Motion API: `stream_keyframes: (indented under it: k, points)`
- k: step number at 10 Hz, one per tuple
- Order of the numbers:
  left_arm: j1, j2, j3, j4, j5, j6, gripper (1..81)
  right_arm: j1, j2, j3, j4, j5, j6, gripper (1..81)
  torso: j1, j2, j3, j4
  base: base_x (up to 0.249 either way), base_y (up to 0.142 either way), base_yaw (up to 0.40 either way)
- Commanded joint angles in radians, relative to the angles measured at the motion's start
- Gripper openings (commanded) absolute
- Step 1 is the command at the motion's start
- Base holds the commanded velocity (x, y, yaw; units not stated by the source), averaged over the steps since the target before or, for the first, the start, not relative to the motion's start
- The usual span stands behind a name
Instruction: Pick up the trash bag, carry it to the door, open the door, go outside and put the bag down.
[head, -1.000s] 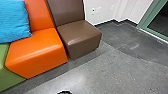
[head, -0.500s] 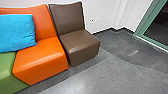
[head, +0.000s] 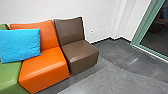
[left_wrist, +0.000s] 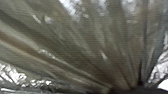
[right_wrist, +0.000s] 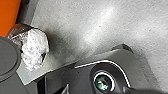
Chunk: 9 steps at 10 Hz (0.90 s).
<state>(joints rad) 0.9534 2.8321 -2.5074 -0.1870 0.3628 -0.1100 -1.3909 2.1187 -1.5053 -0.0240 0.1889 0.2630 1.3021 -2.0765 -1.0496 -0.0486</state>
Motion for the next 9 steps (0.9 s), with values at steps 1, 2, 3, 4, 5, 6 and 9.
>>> stream_keyframes:
  k: [1, 2, 3, 4, 5, 6, 9]
  points:
    - [-0.081, -0.098, 0.113, -0.034, 0.064, -0.002, 1.0, 0.014, -0.01, -0.025, -0.01, -0.06, -0.004, 81.1, -0.062, 0.095, 0.093, 0.0, 0.0, 0.0, 0.0]
    - [-0.077, -0.118, 0.133, -0.034, 0.064, -0.002, 1.0, 0.011, 0.006, -0.038, -0.01, -0.06, -0.004, 81.1, -0.086, 0.133, 0.13, 0.0, 0.0, 0.0, 0.0]
    - [-0.068, -0.124, 0.133, -0.034, 0.062, -0.002, 1.0, 0.009, 0.02, -0.05, -0.01, -0.062, -0.005, 81.1, -0.109, 0.167, 0.165, 0.0, 0.0, 0.0, 0.0]
    - [-0.055, -0.13, 0.131, -0.032, 0.059, 0.0, 1.0, 0.008, 0.032, -0.064, -0.011, -0.063, -0.005, 81.1, -0.132, 0.204, 0.202, 0.0, 0.0, 0.0, 0.0]
    - [-0.046, -0.138, 0.134, -0.032, 0.056, 0.0, 1.0, 0.006, 0.042, -0.071, -0.011, -0.063, -0.005, 81.1, -0.156, 0.239, 0.237, 0.0, 0.0, 0.0, 0.0]
    - [-0.034, -0.149, 0.139, -0.032, 0.053, 0.0, 1.0, 0.006, 0.049, -0.081, -0.011, -0.065, -0.005, 81.1, -0.179, 0.275, 0.274, 0.0, 0.0, 0.0, 0.0]
    - [-0.012, -0.154, 0.153, -0.025, 0.05, 0.001, 1.0, 0.005, 0.071, -0.1, -0.013, -0.065, -0.005, 81.1, -0.243, 0.37, 0.271, 0.0, 0.0, 0.0, 0.0]
